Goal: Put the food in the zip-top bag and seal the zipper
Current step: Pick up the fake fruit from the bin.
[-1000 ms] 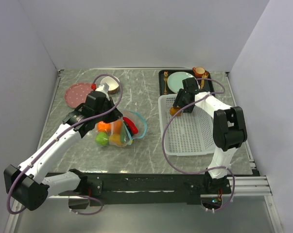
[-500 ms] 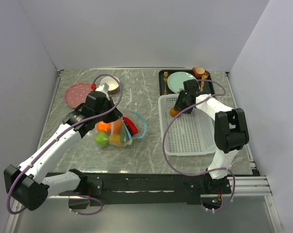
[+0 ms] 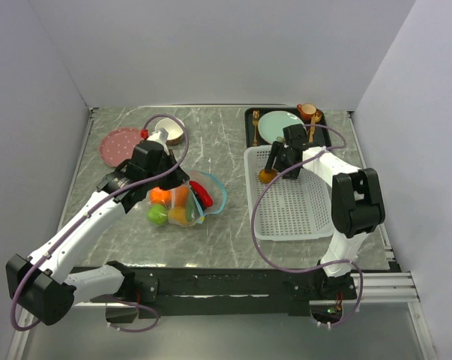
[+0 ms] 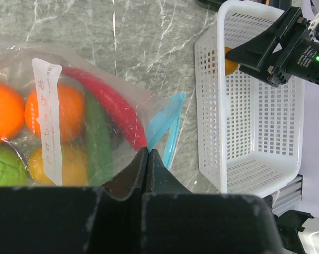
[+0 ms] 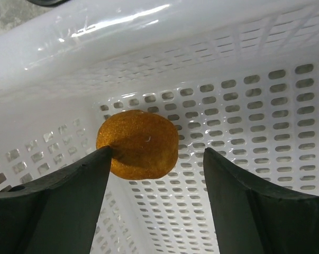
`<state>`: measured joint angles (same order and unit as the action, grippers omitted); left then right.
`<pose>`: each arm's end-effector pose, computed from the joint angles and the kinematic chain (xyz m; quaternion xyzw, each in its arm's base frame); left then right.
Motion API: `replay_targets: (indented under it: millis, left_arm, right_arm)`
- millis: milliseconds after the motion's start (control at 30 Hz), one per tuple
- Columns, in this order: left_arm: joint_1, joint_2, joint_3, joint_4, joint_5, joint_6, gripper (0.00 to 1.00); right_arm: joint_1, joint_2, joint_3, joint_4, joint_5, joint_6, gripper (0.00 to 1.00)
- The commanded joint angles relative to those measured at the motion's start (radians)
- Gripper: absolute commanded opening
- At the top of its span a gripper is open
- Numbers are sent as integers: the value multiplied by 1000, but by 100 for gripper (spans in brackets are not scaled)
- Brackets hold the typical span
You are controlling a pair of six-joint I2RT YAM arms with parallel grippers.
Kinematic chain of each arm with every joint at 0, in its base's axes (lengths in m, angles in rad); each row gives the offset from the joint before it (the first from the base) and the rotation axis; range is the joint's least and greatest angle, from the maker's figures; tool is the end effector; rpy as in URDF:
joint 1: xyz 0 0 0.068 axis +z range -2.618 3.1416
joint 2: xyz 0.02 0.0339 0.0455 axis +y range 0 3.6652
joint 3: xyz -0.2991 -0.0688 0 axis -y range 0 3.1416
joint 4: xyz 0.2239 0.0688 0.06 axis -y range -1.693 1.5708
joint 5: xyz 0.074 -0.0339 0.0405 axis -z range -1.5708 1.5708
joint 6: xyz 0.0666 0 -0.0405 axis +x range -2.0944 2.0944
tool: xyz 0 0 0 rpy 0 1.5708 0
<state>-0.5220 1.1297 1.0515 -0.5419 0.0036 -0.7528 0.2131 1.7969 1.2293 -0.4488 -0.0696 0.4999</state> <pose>0.2033 -0.1172 0.3446 -0.1016 0.8833 -0.2736 0.3668 0.3724 0.0853 0.2158 0.1279 0.9527 0.1268 0.2446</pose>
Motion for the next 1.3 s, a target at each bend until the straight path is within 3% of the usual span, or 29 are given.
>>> replay_targets:
  millis: [0, 533, 733, 833, 867, 967, 1067, 1100, 1133, 1267]
  left_arm:
    - [1, -4, 35, 31, 13, -2, 1]
    - [0, 1, 30, 31, 6, 0, 1]
    - [0, -2, 33, 19, -1, 4, 1]
    - [0, -2, 28, 23, -1, 1, 1]
    - [0, -4, 27, 25, -1, 0, 1]
    - [0, -7, 25, 25, -1, -2, 1]
    - [0, -11, 24, 22, -1, -2, 1]
    - [0, -15, 22, 22, -1, -2, 1]
    - [0, -16, 22, 22, -1, -2, 1]
    - [0, -21, 16, 23, -1, -5, 1]
  right_arm:
    - [-4, -8, 4, -5, -38, -1, 77]
    - [-4, -64, -131, 173, -137, 132, 81]
    - [-3, -47, -120, 182, -147, 137, 75]
    - [-3, -41, -120, 188, -154, 138, 65]
    - [-4, -41, -123, 188, -151, 140, 54]
    - [-4, -30, -123, 187, -157, 135, 49]
    - [-3, -31, -131, 190, -176, 131, 56]
    - [-4, -36, -134, 190, -176, 131, 67]
    - [-3, -42, -142, 196, -176, 132, 71]
    - [-3, -64, -148, 205, -177, 137, 80]
